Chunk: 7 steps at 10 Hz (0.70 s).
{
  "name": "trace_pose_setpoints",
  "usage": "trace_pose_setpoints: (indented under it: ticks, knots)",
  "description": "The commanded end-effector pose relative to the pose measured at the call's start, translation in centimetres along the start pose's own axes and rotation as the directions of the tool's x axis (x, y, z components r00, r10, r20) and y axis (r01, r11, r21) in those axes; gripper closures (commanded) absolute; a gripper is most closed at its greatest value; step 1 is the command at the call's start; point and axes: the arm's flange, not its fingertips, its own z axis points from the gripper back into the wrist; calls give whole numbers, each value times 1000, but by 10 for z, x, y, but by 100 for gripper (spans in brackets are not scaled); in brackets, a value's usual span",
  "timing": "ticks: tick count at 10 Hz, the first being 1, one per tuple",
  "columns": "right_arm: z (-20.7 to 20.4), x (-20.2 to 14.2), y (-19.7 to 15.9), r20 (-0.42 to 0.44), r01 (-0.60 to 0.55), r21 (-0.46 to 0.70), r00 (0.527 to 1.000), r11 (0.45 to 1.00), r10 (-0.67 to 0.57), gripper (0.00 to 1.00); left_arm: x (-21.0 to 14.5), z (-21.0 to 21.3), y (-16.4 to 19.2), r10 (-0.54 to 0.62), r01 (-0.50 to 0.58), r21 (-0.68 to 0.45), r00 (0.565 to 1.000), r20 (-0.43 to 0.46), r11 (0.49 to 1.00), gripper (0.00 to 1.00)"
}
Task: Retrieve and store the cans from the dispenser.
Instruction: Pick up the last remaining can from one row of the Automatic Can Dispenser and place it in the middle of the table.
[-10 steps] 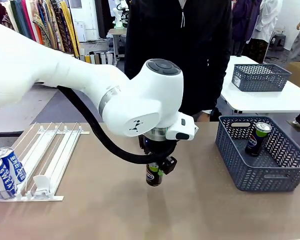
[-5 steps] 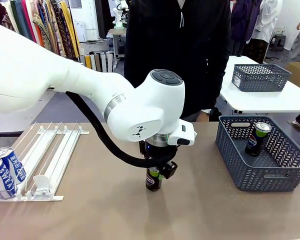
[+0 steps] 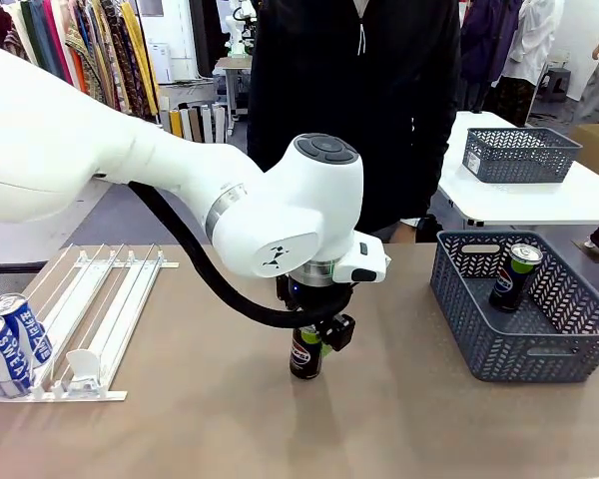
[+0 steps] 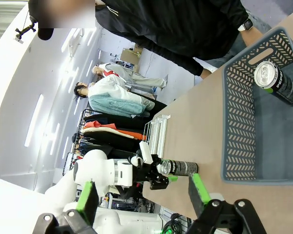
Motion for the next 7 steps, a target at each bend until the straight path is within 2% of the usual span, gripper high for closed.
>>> trace_pose_setpoints:
  ticks: [1,3,5,7]
  knots:
    - [-2,2,1,19,-27,30,999,999,26,0,-6,29,4,40,-41,15,997,65,999,0]
    - [-2,2,1,19,-27,30,999,999,26,0,-17,78,19,109,-116,36,982,155,993,0]
    - [-2,2,1,19,-27,30,999,999,26,0,-42,125,44,208,-214,14,961,181,977,0]
    - [-2,2,1,19,-27,30,999,999,26,0,-91,172,87,319,-305,-102,931,177,947,0]
